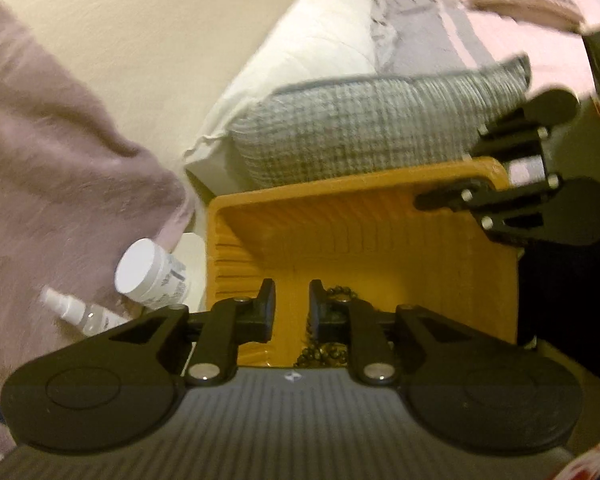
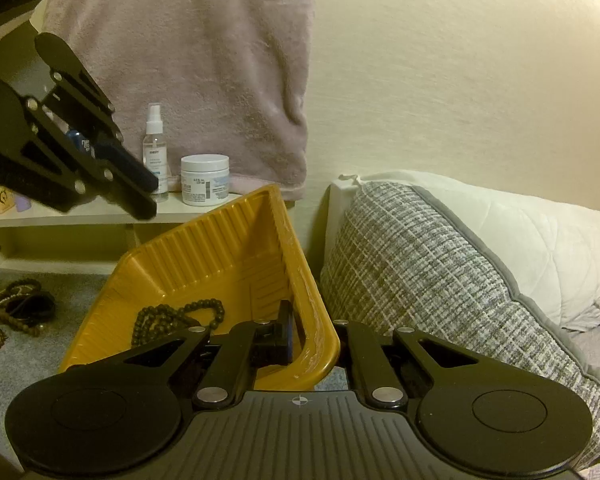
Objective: Organize jewelry
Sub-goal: 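Lower the bead necklace into the tray and open the left gripper, then grasp the gold-clasped red bead bracelet with the left gripper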
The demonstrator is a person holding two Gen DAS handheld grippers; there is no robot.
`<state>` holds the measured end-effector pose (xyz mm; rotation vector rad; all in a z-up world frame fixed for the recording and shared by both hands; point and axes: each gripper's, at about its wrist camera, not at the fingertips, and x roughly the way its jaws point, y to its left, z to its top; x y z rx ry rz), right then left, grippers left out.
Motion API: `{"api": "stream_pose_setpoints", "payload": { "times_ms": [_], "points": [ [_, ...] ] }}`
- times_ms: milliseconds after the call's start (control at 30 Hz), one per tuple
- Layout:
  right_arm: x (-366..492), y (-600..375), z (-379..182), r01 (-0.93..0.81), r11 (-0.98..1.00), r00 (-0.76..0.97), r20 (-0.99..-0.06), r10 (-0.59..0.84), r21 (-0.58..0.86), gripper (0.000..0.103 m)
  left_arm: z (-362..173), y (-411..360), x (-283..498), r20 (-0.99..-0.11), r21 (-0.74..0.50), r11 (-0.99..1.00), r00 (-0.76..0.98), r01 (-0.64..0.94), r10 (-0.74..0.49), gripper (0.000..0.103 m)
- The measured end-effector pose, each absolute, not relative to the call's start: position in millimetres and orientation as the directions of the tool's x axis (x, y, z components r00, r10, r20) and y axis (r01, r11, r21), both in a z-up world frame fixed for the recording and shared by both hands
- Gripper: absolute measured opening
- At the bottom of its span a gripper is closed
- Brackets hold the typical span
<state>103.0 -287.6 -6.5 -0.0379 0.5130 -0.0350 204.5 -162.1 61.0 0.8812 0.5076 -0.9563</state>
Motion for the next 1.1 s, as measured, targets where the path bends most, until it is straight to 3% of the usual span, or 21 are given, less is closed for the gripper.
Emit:
{"api": "stream_pose_setpoints", "payload": {
  "times_ms": [233, 500, 767, 1100],
  "points": [
    [103.4, -288.4, -6.9, 0.027, 0.999, 0.870, -0.490, -0.044, -0.042, 0.007, 84.7, -108.4, 211.5, -0.627, 0.368, 0.537, 0.629, 0.759, -0.459, 0.026],
    [103.9, -290.2, -7.6, 0.029, 0.999, 0.869, -0.493, -0.043, -0.037, 0.007, 71.0, -16.0, 203.9, -0.582, 0.278, 0.803, 0.757, 0.528, -0.297, 0.031],
    [102.5, -290.7, -8.6, 0.034, 0.999, 0.866, -0.497, -0.048, -0.037, 0.007, 26.7, 55.8, 184.1, -0.595, 0.249, 0.916, 0.796, 0.315, -0.112, 0.031],
    [102.6, -290.6, -7.9, 0.031, 0.999, 0.867, -0.496, -0.049, -0.044, 0.007, -36.6, 62.7, 146.3, -0.651, 0.203, 0.932, 0.753, 0.299, -0.100, 0.030]
  ]
}}
